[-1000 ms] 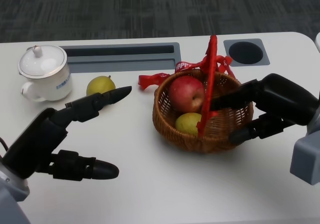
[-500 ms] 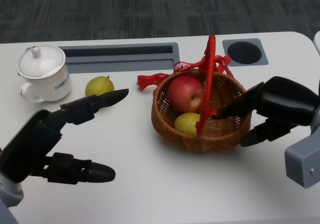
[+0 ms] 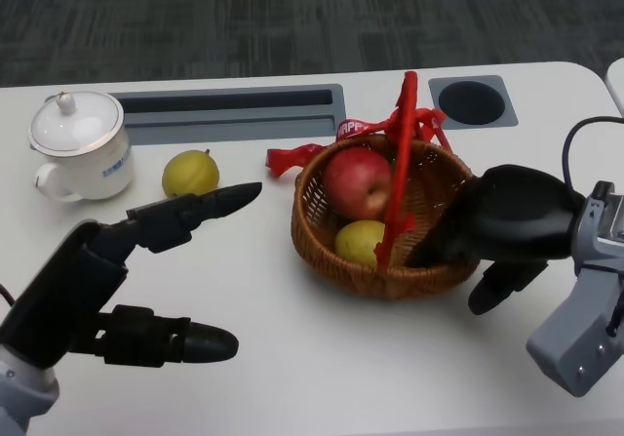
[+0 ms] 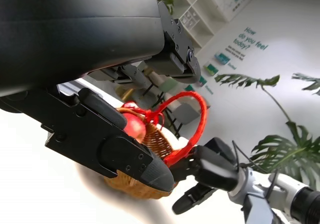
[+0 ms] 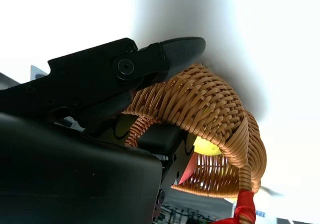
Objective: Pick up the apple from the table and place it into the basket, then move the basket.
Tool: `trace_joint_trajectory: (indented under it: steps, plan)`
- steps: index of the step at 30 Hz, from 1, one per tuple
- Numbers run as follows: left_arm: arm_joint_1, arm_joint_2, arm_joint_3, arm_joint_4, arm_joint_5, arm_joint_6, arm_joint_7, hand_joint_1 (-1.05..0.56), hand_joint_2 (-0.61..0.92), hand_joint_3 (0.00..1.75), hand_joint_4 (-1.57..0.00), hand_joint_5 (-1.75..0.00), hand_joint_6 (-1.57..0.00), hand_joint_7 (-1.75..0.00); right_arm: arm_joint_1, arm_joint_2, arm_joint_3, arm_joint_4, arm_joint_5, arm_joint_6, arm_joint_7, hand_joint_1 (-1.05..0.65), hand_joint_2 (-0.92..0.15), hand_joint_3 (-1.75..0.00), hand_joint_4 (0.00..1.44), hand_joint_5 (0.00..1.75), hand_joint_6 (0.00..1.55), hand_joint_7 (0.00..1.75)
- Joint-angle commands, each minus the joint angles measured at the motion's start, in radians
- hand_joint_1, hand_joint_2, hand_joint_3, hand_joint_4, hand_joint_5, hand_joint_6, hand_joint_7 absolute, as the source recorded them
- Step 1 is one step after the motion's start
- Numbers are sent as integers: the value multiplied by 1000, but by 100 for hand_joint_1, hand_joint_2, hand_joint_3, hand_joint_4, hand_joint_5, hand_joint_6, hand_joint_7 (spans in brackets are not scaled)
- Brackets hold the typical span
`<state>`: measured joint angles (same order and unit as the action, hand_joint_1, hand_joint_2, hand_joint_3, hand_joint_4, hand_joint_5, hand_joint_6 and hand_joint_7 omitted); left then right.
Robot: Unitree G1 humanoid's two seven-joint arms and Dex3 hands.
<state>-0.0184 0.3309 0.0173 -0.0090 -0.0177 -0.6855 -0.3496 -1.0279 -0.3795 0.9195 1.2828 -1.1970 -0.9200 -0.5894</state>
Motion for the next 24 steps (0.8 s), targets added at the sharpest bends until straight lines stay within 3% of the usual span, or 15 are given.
trace_joint_trajectory:
  steps: [1, 6, 9, 14, 24]
  plan:
    - [18, -6, 18, 0, 1, -31, 23, -62, 77, 0, -55, -2, -53, -2, 3, 36, 68, 27, -50, 40, -28, -67, -92, -13, 83, 1, 73, 1]
    - [26, -23, 34, 4, 5, -54, 42, -60, 78, 1, -58, -3, -56, -2, -1, 61, 40, 56, 15, 52, -18, -30, -92, -10, 97, 6, 85, 5]
    - [31, -31, 42, 7, 10, -65, 52, -60, 79, 1, -60, -3, -57, -2, -8, 62, 6, 66, 62, 57, 27, -22, -92, -8, 97, 4, 87, 3]
    - [36, -40, 52, 12, 22, -91, 66, -60, 80, 1, -61, -3, -58, -1, -21, 54, -44, 73, 122, 72, 100, -23, -92, -16, 95, 2, 87, 1]
    - [46, -51, 56, -1, 34, -115, 84, -61, 81, 0, -65, -2, -61, -1, -29, 55, -139, 90, 215, 175, 220, -26, -92, -12, 96, 0, 84, 0]
